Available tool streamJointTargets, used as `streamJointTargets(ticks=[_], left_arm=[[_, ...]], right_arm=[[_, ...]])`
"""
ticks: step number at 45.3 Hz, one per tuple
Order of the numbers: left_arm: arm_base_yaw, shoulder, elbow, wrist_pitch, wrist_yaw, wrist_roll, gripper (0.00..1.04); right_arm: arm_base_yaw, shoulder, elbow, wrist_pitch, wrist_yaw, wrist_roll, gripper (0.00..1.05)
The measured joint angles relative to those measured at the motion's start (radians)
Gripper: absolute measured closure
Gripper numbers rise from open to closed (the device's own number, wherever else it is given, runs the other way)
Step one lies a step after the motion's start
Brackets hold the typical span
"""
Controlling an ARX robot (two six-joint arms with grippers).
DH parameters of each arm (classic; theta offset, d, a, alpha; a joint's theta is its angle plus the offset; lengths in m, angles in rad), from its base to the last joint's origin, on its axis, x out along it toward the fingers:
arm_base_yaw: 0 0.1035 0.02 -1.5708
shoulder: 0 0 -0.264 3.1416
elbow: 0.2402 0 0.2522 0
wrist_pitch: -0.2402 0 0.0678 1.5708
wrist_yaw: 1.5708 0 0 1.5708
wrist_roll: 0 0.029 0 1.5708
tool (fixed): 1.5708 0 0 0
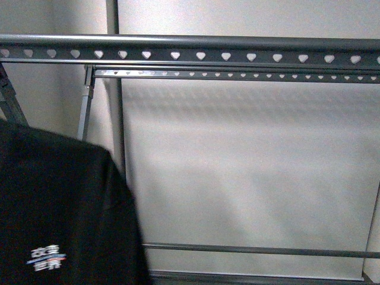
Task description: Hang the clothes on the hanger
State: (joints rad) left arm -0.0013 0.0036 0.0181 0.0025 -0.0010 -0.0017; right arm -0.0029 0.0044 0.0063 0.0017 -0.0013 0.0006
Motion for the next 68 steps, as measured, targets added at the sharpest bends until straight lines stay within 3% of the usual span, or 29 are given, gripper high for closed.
streamJointTargets(ticks=[20, 21, 24, 26, 28, 30, 34, 37, 45, 57, 66, 68], left_arm=[[0.000, 0.000, 0.000, 0.000, 0.000, 0.000, 0.07], [0.005, 0.003, 0.001, 0.000, 0.017, 0.000, 0.07], [0.054, 0.082, 0.006, 0.065, 0.220, 0.000, 0.07], [0.055, 0.190, 0.024, 0.137, 0.254, -0.020, 0.07], [0.050, 0.282, 0.051, 0.189, 0.234, -0.039, 0.07], [0.042, 0.480, 0.140, 0.243, 0.140, -0.113, 0.07], [0.047, 0.677, 0.250, 0.251, 0.042, -0.219, 0.07], [0.061, 0.940, 0.399, 0.264, -0.111, -0.387, 0.07], [0.074, 1.273, 0.626, 0.243, -0.286, -0.579, 0.07], [0.071, 1.499, 0.910, 0.190, -0.411, -0.661, 0.07], [0.076, 1.640, 1.086, 0.040, -0.443, -0.719, 0.07], [0.080, 1.671, 1.125, -0.007, -0.448, -0.738, 0.11]], right_arm=[[0.000, 0.000, 0.000, 0.000, 0.000, 0.000, 0.07], [0.000, 0.000, 0.000, 0.000, 0.000, 0.000, 0.07], [0.000, 0.000, 0.000, 0.000, 0.001, 0.000, 0.07], [0.000, 0.000, 0.000, 0.000, -0.004, 0.000, 0.07], [0.000, 0.000, 0.000, 0.000, -0.003, 0.000, 0.07], [0.001, 0.000, 0.000, 0.000, 0.000, 0.000, 0.07], [0.001, 0.000, 0.000, 0.000, 0.000, 0.000, 0.07], [0.001, 0.000, 0.000, 0.000, 0.000, 0.000, 0.07], [0.001, 0.000, 0.000, 0.000, 0.000, 0.000, 0.07], [0.001, 0.000, 0.000, 0.000, 0.000, 0.000, 0.07], [0.001, 0.000, 0.000, 0.000, 0.000, 0.000, 0.07], [0.001, 0.000, 0.000, 0.000, 0.000, 0.000, 0.07]])
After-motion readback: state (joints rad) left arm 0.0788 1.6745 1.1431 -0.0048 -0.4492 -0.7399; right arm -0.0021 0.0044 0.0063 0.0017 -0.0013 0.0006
